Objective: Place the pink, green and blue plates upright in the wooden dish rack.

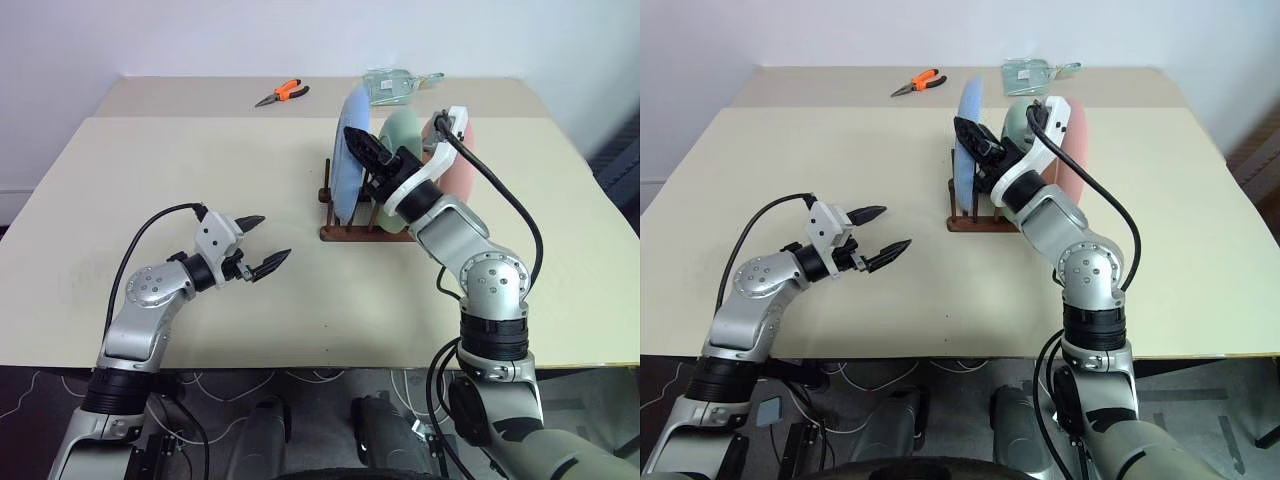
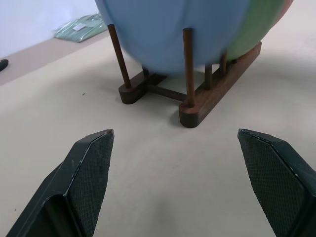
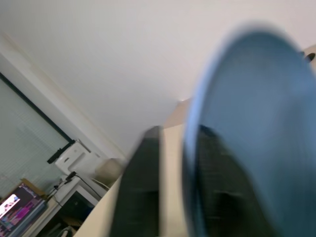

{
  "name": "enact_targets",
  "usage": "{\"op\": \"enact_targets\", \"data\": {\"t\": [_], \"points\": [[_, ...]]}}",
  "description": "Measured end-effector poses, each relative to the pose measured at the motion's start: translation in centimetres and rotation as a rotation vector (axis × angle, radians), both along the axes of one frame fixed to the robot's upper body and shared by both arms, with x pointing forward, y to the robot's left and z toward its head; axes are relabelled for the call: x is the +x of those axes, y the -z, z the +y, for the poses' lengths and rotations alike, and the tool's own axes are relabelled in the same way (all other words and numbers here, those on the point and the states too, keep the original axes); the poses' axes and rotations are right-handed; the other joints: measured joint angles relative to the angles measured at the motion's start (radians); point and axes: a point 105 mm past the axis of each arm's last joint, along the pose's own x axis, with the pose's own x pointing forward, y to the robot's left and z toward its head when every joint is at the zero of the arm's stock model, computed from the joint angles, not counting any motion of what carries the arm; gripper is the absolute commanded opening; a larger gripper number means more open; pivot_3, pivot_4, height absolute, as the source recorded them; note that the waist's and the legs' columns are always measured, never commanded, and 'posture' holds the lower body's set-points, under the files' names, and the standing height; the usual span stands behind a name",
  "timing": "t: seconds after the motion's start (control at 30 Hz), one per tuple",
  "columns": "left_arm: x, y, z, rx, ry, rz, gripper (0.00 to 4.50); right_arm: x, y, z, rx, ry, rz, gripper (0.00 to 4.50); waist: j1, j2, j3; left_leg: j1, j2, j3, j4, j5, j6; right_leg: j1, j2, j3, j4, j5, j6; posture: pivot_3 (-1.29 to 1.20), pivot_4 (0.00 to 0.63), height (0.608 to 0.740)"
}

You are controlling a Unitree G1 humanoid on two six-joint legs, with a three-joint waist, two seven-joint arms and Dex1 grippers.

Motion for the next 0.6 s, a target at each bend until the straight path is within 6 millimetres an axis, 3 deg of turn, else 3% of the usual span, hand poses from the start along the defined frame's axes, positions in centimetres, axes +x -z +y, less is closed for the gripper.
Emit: {"op": "enact_targets", "data": {"t": [0.03,0.3,0.37,0.5,0.6], "points": [[0.0,0.0,0.0,0.001,0.001,0.001,4.14,0.1,-0.2,-0.2,-0.048,0.019,-0.031,2.96,0.0,0.0,0.0,0.0,0.0,0.0,0.0,0.0,0.0,0.0,0.0,0.0,0.0,0.0,0.0,0.0,0.15,0.74],[0.0,0.3,-0.2,0.003,0.003,0.014,4.14,-0.8,-3.5,-0.5,-0.313,0.067,-0.346,2.96,0.001,0.0,0.0,0.0,0.0,0.0,0.0,0.0,0.0,0.0,0.0,0.0,0.0,0.0,0.0,0.0,0.15,0.74],[0.1,0.3,-0.2,0.006,-0.008,0.009,4.14,-1.3,-4.4,-1.7,-0.382,0.09,-0.424,2.96,0.006,0.0,0.0,-0.001,0.0,0.0,0.0,0.0,0.0,0.0,0.0,0.0,-0.001,0.0,0.0,0.0,0.15,0.74],[0.5,0.8,0.8,0.03,-0.072,-0.001,4.14,-2.5,-7.2,-9.2,-0.442,0.29,-0.516,2.96,0.015,-0.001,0.0,-0.001,-0.001,0.0,0.0,0.0,0.0,0.002,-0.002,0.0,-0.004,0.0,0.0,0.0,0.15,0.74],[1.2,1.4,2.0,0.036,-0.14,-0.005,4.14,-2.5,-5.4,-15.6,-0.521,0.495,-0.417,2.96,0.01,-0.002,-0.001,0.0,-0.001,0.0,0.0,0.0,0.0,0.002,-0.001,0.0,-0.004,0.0,0.0,0.0,0.15,0.74]]}}
